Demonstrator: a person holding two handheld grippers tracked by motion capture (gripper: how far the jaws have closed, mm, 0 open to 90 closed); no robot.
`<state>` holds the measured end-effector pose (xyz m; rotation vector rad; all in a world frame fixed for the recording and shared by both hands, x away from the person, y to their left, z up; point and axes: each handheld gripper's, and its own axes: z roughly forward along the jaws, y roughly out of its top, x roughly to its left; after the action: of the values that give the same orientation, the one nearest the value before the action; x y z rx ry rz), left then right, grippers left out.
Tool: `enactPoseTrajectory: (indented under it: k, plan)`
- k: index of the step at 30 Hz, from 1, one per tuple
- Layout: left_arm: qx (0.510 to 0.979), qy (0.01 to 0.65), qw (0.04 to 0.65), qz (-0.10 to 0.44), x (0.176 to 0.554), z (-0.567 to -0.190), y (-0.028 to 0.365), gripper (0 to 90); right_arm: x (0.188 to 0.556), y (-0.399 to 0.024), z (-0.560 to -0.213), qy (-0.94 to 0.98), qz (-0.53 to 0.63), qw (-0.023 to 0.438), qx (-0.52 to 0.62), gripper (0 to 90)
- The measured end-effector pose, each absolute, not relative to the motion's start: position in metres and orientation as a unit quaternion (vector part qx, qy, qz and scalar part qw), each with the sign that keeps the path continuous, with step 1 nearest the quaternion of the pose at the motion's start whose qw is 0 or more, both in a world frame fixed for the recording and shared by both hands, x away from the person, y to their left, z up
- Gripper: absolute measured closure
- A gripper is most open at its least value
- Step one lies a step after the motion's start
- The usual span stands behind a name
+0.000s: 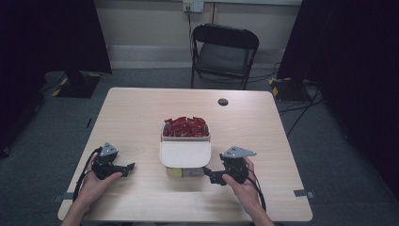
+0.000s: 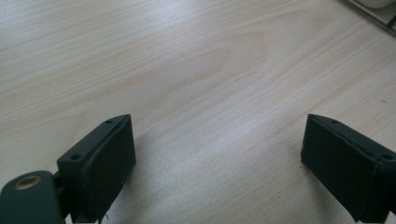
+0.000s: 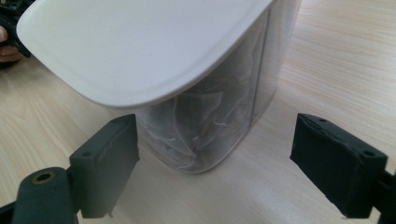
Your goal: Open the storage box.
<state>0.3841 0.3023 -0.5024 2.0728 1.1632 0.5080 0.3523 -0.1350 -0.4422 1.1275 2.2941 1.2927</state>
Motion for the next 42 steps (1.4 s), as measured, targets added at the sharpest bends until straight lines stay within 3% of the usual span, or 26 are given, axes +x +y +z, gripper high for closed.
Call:
enactPoseTrajectory:
  k: [42]
  plan:
    - [0.8,0.448,0.348,0.195,0.384,-0.502,0.302,9.5,0.364,-0.131,-0.416,0.782,0.473,0.137,0.382,14.4]
